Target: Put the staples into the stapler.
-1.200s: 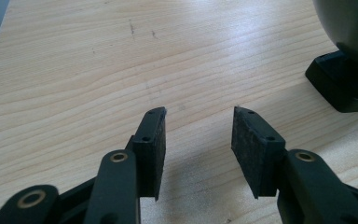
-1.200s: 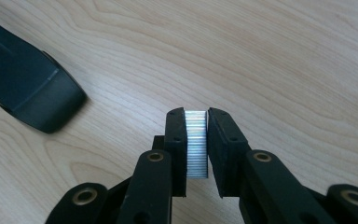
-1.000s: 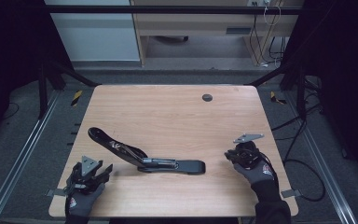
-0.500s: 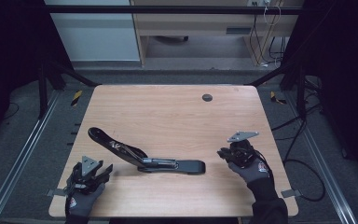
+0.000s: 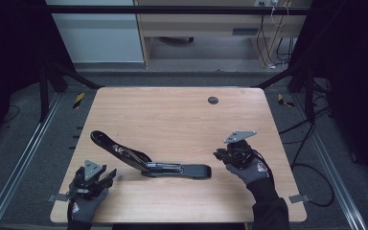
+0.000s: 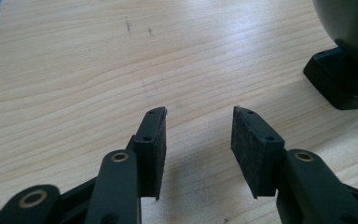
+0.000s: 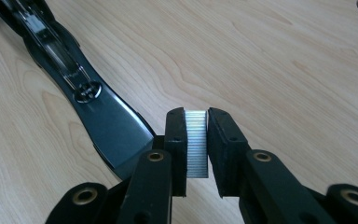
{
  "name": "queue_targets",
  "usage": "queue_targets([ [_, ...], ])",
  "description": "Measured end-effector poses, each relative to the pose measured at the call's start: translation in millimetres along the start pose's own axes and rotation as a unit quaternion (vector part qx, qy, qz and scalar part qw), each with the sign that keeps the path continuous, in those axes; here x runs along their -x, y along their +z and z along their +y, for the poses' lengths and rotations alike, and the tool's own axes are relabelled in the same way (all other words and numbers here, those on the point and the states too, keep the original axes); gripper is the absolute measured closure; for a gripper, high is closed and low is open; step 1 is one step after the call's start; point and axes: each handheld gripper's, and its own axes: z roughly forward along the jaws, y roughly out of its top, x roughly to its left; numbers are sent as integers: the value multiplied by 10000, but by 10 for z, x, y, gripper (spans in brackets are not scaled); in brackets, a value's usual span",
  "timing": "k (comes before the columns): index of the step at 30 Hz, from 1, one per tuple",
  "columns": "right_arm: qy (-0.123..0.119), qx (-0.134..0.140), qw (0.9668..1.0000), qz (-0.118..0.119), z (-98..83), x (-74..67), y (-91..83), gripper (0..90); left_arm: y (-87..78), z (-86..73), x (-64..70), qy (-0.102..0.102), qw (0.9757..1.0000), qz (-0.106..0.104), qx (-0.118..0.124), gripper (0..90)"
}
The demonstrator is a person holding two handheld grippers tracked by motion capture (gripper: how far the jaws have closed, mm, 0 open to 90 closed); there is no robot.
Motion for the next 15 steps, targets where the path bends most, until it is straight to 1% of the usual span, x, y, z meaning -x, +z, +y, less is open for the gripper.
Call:
queue_targets([
  [5,-121,91,9998,130,100,-64,41,783,0,0,0,-2,10000,2,7,550],
  [13,-383,80,9986,358,257,-185,155,783,-2,0,-5,1,10000,-10,-4,550],
  [15,-421,153,9983,382,296,-211,173,783,-3,1,-4,-3,10000,-3,6,550],
])
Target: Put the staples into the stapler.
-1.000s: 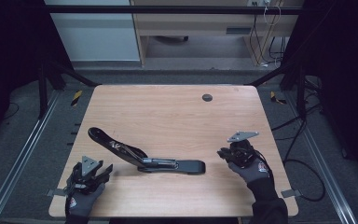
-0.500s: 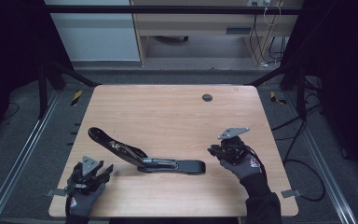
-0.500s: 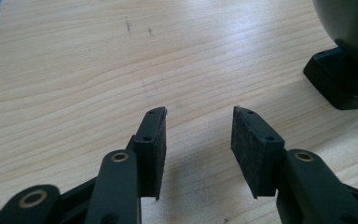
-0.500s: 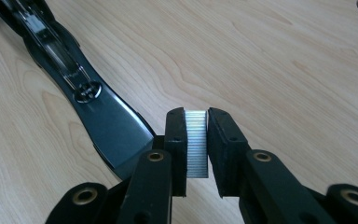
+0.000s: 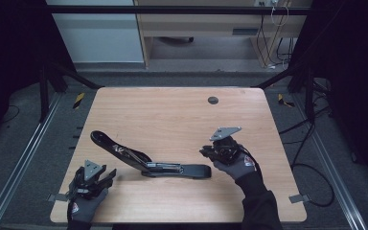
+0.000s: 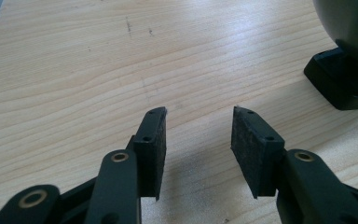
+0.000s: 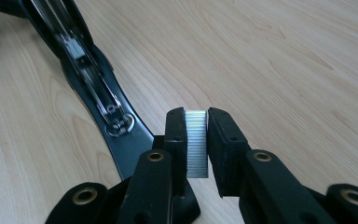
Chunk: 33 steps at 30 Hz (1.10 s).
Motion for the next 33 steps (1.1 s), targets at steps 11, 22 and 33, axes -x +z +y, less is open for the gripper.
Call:
queue_targets([
  [11,-201,52,9994,260,176,-69,119,783,-1,-1,-8,-17,10000,-4,9,550],
  [22,-421,110,9977,514,302,-126,190,783,0,0,-6,-10,10000,-3,8,550],
  [33,-565,119,9957,718,376,-173,255,783,0,1,-12,-7,10000,0,3,550],
])
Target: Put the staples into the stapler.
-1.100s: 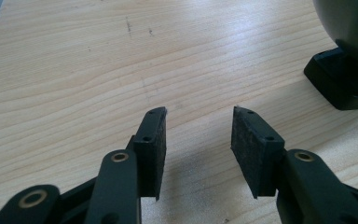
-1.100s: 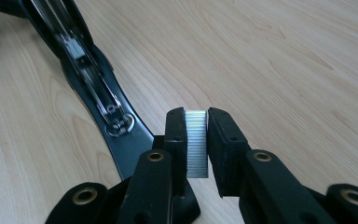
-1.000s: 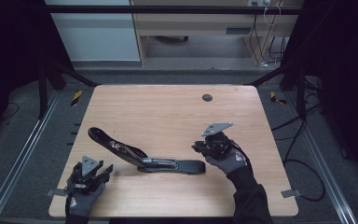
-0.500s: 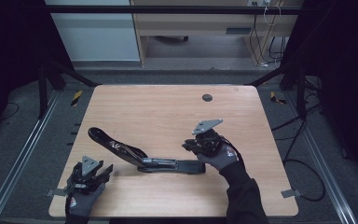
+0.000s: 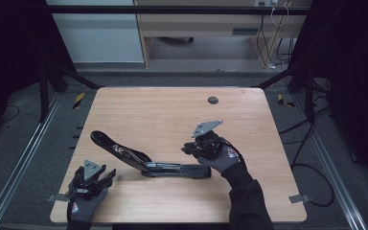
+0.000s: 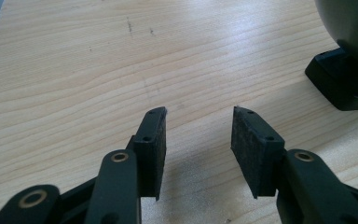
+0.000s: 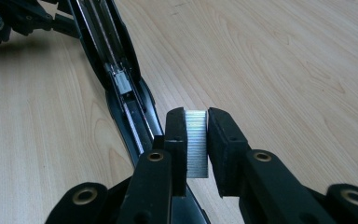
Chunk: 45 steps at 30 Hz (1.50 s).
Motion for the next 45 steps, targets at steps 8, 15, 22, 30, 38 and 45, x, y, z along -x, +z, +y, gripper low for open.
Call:
queue_targets([
  [8,-195,-24,9997,174,81,-19,31,783,2,1,-1,7,10000,-2,-4,550],
  [15,-314,-126,9988,340,118,-26,97,783,-3,0,-1,-7,10000,-7,6,550],
  [22,-340,-177,9984,423,124,-24,151,783,3,-1,1,-6,10000,-16,-6,550],
  [30,-445,-204,9967,647,131,-38,242,783,3,-2,-5,-18,10000,-9,4,551],
  [38,-584,-257,9950,769,194,-65,275,783,7,-2,-3,-12,10000,-9,2,550],
  [45,-662,-352,9937,836,216,-73,337,783,5,-2,-5,-19,10000,-19,9,551],
])
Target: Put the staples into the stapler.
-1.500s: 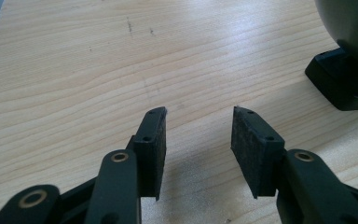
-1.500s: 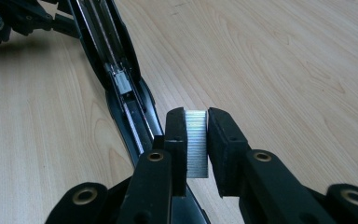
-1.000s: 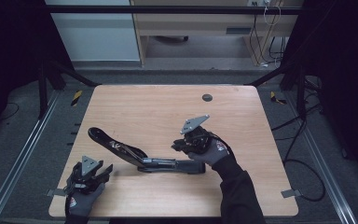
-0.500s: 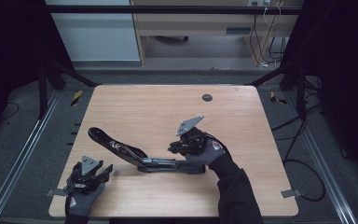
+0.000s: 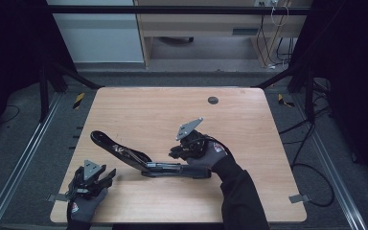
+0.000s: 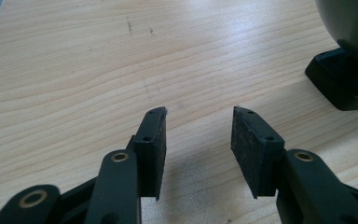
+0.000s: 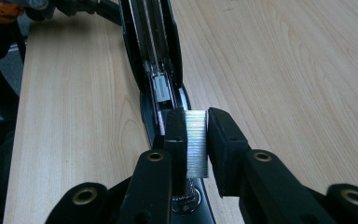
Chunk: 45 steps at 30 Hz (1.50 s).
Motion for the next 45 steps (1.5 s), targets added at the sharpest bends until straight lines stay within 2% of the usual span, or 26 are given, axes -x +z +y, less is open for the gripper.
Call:
queue_targets([
  [10,-107,-91,9997,204,-8,10,41,783,8,1,-2,-3,10000,-6,-10,550],
  [22,-220,-207,9992,243,-24,-2,79,783,10,1,-3,2,10000,-5,-17,550],
  [29,-304,-173,9988,351,-34,-3,88,783,5,-1,-10,-6,10000,-10,-19,550],
  [45,-419,-370,9975,432,-65,-6,143,783,4,-3,-5,10,10000,0,-16,550],
])
